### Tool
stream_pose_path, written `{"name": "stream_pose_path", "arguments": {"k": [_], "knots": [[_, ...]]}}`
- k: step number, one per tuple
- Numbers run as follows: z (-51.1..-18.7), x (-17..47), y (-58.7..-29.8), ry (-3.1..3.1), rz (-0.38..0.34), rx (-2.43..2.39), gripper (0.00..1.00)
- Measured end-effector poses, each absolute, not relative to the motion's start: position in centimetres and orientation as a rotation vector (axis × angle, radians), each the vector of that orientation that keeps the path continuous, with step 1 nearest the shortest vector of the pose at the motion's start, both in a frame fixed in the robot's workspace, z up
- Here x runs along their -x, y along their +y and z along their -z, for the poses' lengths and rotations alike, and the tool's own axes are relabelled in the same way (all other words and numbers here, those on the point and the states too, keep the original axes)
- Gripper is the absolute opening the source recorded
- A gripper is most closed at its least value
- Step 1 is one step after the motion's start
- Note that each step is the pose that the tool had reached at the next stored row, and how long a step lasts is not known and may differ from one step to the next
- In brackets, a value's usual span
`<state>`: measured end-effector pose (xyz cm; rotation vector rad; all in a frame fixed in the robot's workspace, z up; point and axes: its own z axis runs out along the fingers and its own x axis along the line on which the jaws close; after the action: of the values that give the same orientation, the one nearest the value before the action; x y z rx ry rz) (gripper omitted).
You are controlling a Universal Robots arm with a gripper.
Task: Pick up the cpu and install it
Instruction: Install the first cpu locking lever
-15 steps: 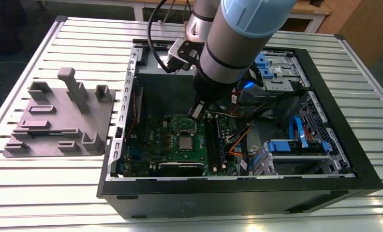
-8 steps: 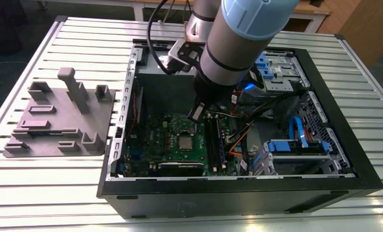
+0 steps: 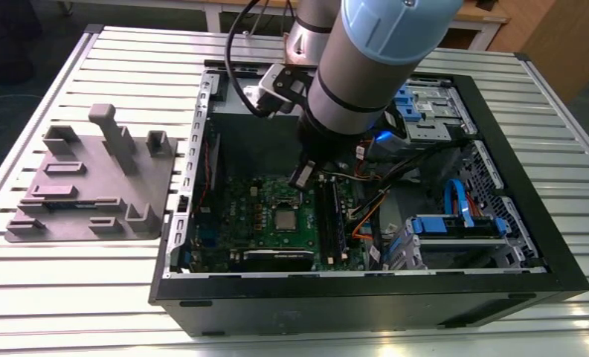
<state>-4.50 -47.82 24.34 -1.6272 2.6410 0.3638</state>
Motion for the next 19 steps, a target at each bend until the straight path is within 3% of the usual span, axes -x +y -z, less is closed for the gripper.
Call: {"name": "stream_pose_path", "arguments": {"k": [19], "knots": [[-24.34, 4.50, -48.66, 2.641, -0.364, 1.627, 0.11]]}}
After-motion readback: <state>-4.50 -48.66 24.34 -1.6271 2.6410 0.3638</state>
